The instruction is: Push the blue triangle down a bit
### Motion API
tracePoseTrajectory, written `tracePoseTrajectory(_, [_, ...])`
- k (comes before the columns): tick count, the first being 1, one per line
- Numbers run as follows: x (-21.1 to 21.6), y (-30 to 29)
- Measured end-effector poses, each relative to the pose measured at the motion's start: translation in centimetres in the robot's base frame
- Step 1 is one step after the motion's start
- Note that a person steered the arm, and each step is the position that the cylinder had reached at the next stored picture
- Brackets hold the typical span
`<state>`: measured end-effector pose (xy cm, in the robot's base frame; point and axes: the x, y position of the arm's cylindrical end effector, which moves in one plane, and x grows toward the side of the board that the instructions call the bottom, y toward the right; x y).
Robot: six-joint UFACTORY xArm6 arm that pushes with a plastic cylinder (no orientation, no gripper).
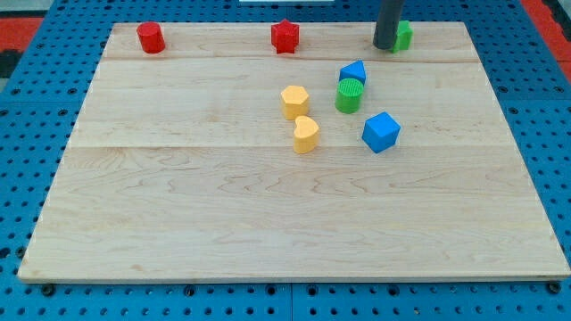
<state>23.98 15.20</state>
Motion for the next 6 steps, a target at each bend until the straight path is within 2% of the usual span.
tracePoseTrajectory(2, [0.0, 0.0])
tracePoseTrajectory(4, [4.3, 0.0])
tracePoseTrajectory(6, [5.9, -6.3])
